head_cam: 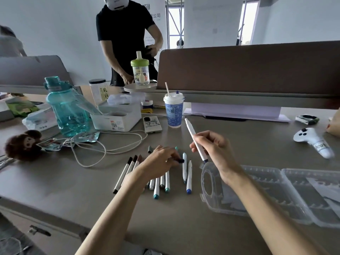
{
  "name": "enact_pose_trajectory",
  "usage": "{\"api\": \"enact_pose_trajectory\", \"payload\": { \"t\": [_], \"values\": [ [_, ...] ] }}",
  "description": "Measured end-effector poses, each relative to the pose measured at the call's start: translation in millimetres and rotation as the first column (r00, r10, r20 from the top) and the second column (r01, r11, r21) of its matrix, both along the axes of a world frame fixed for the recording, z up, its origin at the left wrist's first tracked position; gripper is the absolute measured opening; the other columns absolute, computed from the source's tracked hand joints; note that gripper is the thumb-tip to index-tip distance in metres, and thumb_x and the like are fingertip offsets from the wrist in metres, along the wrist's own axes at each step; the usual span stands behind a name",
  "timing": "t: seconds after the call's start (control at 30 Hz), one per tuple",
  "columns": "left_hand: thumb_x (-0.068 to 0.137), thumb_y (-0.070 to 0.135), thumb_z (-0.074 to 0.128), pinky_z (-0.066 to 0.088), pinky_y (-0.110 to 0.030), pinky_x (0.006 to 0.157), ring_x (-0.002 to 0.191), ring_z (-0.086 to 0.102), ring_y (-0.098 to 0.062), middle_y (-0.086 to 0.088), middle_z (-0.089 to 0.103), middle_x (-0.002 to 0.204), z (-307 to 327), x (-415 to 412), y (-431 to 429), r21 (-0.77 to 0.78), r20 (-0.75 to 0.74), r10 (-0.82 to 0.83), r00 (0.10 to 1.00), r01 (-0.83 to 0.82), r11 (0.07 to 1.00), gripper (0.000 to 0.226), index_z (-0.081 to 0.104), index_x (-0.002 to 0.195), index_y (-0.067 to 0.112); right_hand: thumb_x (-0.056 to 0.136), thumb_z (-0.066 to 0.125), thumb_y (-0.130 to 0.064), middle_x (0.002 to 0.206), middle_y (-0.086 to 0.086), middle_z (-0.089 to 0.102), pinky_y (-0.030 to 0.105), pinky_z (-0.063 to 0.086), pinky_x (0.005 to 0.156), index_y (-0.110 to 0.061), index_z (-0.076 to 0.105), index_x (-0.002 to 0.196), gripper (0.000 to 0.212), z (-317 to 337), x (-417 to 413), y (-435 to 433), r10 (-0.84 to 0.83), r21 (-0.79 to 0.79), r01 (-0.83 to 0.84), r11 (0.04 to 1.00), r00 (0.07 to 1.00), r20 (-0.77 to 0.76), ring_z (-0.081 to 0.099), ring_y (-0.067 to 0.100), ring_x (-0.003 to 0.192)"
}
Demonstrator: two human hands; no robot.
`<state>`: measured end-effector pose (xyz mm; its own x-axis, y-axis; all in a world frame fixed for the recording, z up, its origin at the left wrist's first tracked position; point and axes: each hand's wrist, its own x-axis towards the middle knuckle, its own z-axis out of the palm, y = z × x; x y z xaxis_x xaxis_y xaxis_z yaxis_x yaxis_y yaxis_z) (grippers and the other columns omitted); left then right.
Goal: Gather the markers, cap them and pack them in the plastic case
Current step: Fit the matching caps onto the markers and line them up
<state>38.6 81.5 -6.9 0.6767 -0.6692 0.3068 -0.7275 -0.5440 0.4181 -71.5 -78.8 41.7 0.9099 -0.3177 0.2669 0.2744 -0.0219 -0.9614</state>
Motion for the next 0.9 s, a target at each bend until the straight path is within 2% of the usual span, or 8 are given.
{"api": "enact_pose_trajectory", "payload": {
  "t": [0.07, 0.13, 0.2, 0.27, 0.4, 0.73, 0.83, 0.9],
  "values": [
    [0.089, 0.001, 0.062, 0.042, -0.016, 0.073, 0.078, 0.055, 0.009, 0.016, 0.063, 0.084, 1.4, -1.6, 1.7, -0.280, -0.183, -0.052, 0.982, -0.001, 0.960, 0.016, 0.064, 0.096, 0.015, 0.090, 0.063, -0.001, 0.072, 0.009, 0.068, 0.014, 0.046, 0.058, -0.003, 0.068, 0.084, 0.008, 0.5, -0.1, -3.7, -0.025, -0.036, 0.026, 0.999, 0.999, 0.046, 0.061, 0.012, 0.059],
    [0.091, -0.010, 0.053, 0.047, -0.014, 0.076, 0.080, 0.062, 0.006, 0.010, 0.069, 0.082, 5.3, -5.5, 4.0, -0.544, -0.356, -0.187, 0.915, -0.040, 0.838, 0.023, 0.058, 0.096, 0.012, 0.088, 0.064, 0.000, 0.072, 0.011, 0.065, 0.018, 0.045, 0.058, -0.004, 0.068, 0.083, 0.007, -0.6, 1.1, -7.7, -0.058, -0.096, 0.067, 0.993, 0.994, 0.090, 0.056, 0.013, 0.060],
    [0.092, -0.012, 0.048, 0.048, -0.013, 0.071, 0.079, 0.064, 0.000, 0.002, 0.069, 0.086, 9.4, -8.0, 7.2, -0.655, -0.376, -0.256, 0.891, -0.059, 0.753, 0.026, 0.056, 0.098, 0.012, 0.086, 0.068, -0.002, 0.068, 0.006, 0.062, 0.022, 0.041, 0.055, -0.010, 0.070, 0.081, 0.009, -2.6, 1.0, -10.2, -0.076, -0.152, 0.096, 0.984, 0.988, 0.133, 0.051, 0.013, 0.061],
    [0.093, -0.011, 0.047, 0.044, -0.009, 0.063, 0.072, 0.061, 0.003, -0.006, 0.065, 0.090, 13.7, -11.9, 9.6, -0.682, -0.341, -0.258, 0.904, -0.049, 0.729, 0.024, 0.055, 0.099, 0.011, 0.086, 0.070, -0.004, 0.064, -0.001, 0.060, 0.018, 0.036, 0.051, -0.015, 0.071, 0.079, 0.014, -3.7, -0.5, -11.0, -0.064, -0.198, 0.099, 0.975, 0.982, 0.178, 0.048, 0.010, 0.059],
    [0.093, -0.010, 0.048, 0.042, -0.008, 0.059, 0.067, 0.058, 0.005, -0.008, 0.063, 0.090, 17.0, -13.1, 11.0, -0.703, -0.330, -0.260, 0.907, -0.052, 0.710, 0.022, 0.055, 0.099, 0.009, 0.085, 0.072, -0.004, 0.061, -0.006, 0.061, 0.016, 0.036, 0.047, -0.019, 0.072, 0.079, 0.016, -2.3, -4.3, -10.0, -0.002, -0.297, 0.062, 0.953, 0.980, 0.199, 0.048, 0.005, 0.054],
    [0.093, -0.001, 0.056, 0.038, -0.010, 0.060, 0.064, 0.051, 0.002, 0.007, 0.065, 0.082, 14.5, -8.7, 15.0, -0.657, -0.310, -0.218, 0.925, -0.043, 0.753, 0.022, 0.063, 0.101, 0.019, 0.083, 0.074, -0.005, 0.062, -0.002, 0.065, 0.017, 0.038, 0.049, -0.015, 0.075, 0.082, 0.010, -3.5, -4.5, -11.3, 0.003, -0.389, 0.053, 0.920, 0.990, 0.142, 0.052, 0.006, 0.054],
    [0.090, 0.010, 0.059, 0.038, -0.018, 0.059, 0.068, 0.050, -0.011, -0.014, 0.068, 0.092, 16.2, -12.3, 15.7, -0.712, -0.340, -0.281, 0.898, -0.051, 0.700, 0.021, 0.069, 0.098, 0.027, 0.083, 0.075, -0.007, 0.065, 0.002, 0.069, 0.018, 0.039, 0.050, -0.016, 0.076, 0.082, 0.010, -2.1, -4.4, -10.9, 0.024, -0.372, 0.019, 0.928, 0.994, 0.110, 0.055, 0.008, 0.055],
    [0.087, 0.016, 0.060, 0.033, -0.026, 0.056, 0.069, 0.041, -0.023, -0.029, 0.061, 0.095, 17.5, -14.7, 16.7, -0.769, -0.371, -0.366, 0.853, -0.061, 0.637, 0.021, 0.073, 0.097, 0.028, 0.082, 0.076, -0.007, 0.066, 0.003, 0.069, 0.017, 0.040, 0.051, -0.016, 0.076, 0.081, 0.009, -1.4, -3.6, -9.9, 0.032, -0.305, -0.001, 0.952, 0.995, 0.098, 0.055, 0.009, 0.058]
  ]
}}
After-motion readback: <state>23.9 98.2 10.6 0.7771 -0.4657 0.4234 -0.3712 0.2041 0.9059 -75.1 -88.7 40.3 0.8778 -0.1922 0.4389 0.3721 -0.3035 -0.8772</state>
